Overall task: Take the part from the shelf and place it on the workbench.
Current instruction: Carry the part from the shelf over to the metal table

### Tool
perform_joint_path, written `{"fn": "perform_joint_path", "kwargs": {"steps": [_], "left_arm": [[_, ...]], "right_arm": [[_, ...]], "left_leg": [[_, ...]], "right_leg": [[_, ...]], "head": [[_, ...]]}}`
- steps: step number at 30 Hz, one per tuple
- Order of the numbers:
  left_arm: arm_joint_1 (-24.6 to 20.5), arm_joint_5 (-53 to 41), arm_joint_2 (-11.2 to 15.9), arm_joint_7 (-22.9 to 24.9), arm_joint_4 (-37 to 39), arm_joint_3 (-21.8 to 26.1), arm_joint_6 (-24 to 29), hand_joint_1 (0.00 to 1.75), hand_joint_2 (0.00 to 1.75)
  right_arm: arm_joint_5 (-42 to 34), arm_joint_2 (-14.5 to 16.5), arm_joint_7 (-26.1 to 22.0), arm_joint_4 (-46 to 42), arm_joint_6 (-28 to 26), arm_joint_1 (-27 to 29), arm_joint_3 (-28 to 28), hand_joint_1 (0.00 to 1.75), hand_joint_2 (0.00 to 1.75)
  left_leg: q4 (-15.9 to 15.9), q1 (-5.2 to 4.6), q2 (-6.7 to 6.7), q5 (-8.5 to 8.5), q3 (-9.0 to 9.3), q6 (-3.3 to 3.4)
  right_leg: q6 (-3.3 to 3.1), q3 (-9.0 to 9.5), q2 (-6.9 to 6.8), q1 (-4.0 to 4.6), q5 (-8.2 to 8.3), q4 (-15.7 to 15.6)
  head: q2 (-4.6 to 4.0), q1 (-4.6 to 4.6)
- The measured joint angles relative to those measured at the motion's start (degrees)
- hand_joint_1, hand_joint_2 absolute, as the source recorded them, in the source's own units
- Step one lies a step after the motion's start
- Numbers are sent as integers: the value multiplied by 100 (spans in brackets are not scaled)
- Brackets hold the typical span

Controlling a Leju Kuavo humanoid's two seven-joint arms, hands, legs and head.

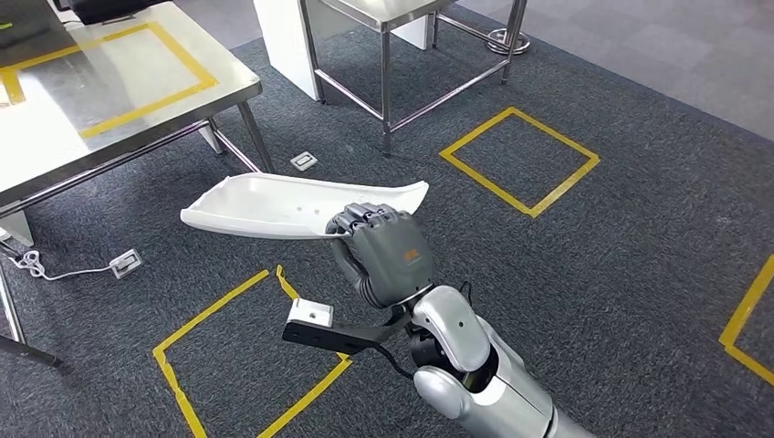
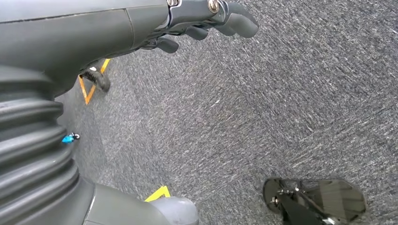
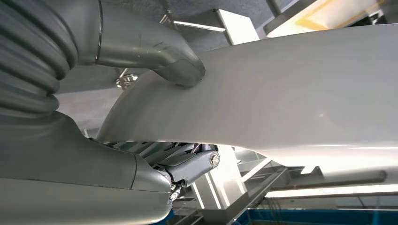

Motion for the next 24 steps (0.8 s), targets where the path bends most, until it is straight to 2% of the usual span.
{"fn": "perform_joint_path", "kwargs": {"steps": [1,3,5,7,8,9,10,11,12,13,14,15,16,18,20,21,22,24], "left_arm": [[-4,-12,1,5,0,-1,-1,0,175],[1,-27,0,17,1,-1,-1,0,175],[8,-26,-1,25,0,-1,-1,0,175],[2,-20,1,16,-1,-1,-1,0,175],[1,-16,2,10,-1,-1,-1,0,175],[4,-11,2,4,-1,-1,-1,0,175],[14,-6,2,1,0,-1,-1,0,175],[23,-2,0,1,1,-1,-1,0,175],[30,2,-3,0,2,-1,-1,0,175],[31,4,-6,-1,3,-1,-1,0,175],[26,4,-9,-1,4,-1,-1,0,175],[20,2,-9,-2,3,-1,-1,0,175],[18,-3,-9,-2,2,-1,-1,0,175],[29,-11,-6,-1,1,-1,1,0,175],[38,-14,-2,0,2,-1,1,0,175],[33,-15,-1,1,3,-1,1,0,175],[26,-16,-1,1,5,-1,1,0,175],[16,-19,-3,1,8,-1,1,0,175]], "right_arm": [[-5,-2,7,0,-5,-8,1,175,175],[-18,-4,27,0,-10,-18,3,175,175],[-26,-4,46,-1,-15,-27,4,175,175],[-28,-13,66,-1,-20,-20,4,175,175],[-29,-21,74,0,-22,-9,4,175,175],[-29,-29,80,1,-22,8,4,175,175],[-29,-35,81,2,-22,22,4,175,175],[-28,-39,80,2,-22,31,4,175,175],[-27,-40,80,1,-22,35,4,175,175],[-24,-42,80,1,-24,36,4,175,175],[-16,-43,82,1,-27,36,4,175,175],[-6,-45,85,1,-34,38,4,175,175],[5,-48,90,1,-40,40,4,175,175],[20,-50,94,0,-54,43,5,175,175],[23,-48,93,0,-63,42,6,175,175],[23,-46,91,0,-67,43,6,175,175],[24,-45,91,0,-68,48,6,175,175],[26,-45,94,0,-68,65,7,175,175]], "left_leg": [[-96,-14,22,5,42,41],[-108,-13,-71,24,32,115],[-136,14,-145,53,37,184],[-150,34,-224,74,30,229],[-148,36,-270,78,19,240],[-144,36,-320,80,12,243],[-136,37,-374,80,7,243],[-126,38,-428,80,6,240],[-114,41,-484,77,6,233],[-101,45,-536,74,3,220],[-83,40,-587,70,-8,195],[-74,38,-634,73,-24,160],[-75,37,-674,82,-41,119],[-103,46,-741,110,-69,28],[-8,49,-623,46,-123,-35],[189,47,-514,-76,-215,-59],[502,47,-396,-251,-353,-77],[1238,52,-303,-583,-694,-111]], "right_leg": [[28,1,-35,14,-7,5],[88,7,-81,20,-15,6],[165,-58,62,-2,-138,169],[232,-335,280,-32,-458,760],[253,-526,329,-40,-626,1150],[266,-687,344,-46,-723,1462],[272,-766,349,-51,-714,1597],[270,-735,354,-57,-596,1508],[261,-596,378,-66,-398,1207],[247,-406,455,-78,-203,800],[229,-235,540,-82,-75,438],[208,-122,612,-82,-6,186],[182,-78,657,-74,-1,72],[112,-69,602,-57,10,42],[24,-31,515,-69,45,-5],[-15,-13,464,-78,57,-28],[-43,-8,411,-72,58,-35],[-71,-13,301,-55,50,-31]], "head": [[0,7],[1,16],[1,21],[0,30],[0,33],[1,34],[1,34],[1,34],[2,35],[2,34],[1,33],[2,32],[1,31],[1,30],[1,16],[0,6],[1,-5],[1,-12]]}}
